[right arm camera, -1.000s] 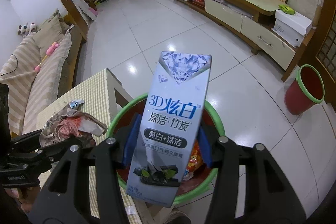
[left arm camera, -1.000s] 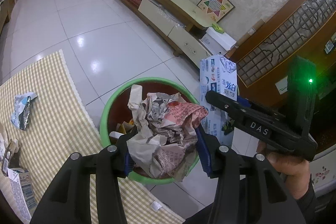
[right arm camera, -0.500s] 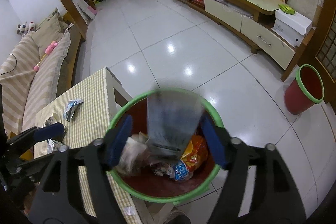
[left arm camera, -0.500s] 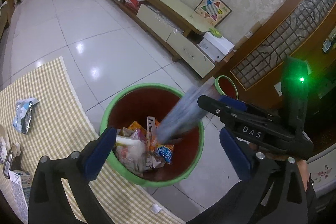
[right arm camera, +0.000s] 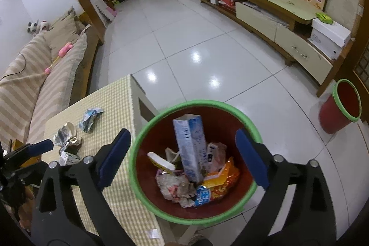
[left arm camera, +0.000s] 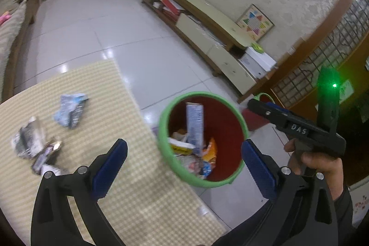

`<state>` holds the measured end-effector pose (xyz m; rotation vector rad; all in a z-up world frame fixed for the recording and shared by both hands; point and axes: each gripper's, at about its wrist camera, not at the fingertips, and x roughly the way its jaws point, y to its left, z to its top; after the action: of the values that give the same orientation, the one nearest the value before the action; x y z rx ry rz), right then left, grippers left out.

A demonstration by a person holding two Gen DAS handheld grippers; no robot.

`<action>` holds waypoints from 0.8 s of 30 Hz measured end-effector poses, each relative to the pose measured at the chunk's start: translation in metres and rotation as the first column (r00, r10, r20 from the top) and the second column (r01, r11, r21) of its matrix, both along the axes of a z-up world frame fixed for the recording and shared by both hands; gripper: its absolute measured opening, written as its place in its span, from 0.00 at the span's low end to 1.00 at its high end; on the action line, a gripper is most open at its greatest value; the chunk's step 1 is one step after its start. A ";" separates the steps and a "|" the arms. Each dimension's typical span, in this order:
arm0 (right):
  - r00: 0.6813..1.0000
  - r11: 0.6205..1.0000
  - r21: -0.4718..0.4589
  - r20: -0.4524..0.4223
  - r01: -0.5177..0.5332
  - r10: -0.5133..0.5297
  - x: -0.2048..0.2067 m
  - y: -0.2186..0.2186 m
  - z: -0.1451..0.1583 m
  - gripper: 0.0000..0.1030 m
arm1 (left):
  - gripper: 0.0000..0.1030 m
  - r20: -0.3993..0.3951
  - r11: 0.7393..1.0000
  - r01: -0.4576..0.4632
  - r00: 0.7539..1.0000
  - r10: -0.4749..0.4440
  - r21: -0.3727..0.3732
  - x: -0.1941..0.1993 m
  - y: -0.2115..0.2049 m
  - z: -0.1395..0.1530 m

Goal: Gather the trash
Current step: 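Move both open grippers back over the table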

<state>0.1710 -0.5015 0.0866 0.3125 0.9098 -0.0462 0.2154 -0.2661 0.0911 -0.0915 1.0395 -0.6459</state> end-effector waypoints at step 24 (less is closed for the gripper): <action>0.937 0.937 -0.003 -0.022 -0.350 0.350 0.040 0.178 -0.022 0.93 | 0.92 0.032 0.941 -0.326 0.945 0.324 0.092 0.001 0.203 -0.027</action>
<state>0.2113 -0.3239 0.0647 0.1400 0.9753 0.2770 0.2160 -0.0628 0.0639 -0.1697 1.0094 -0.2947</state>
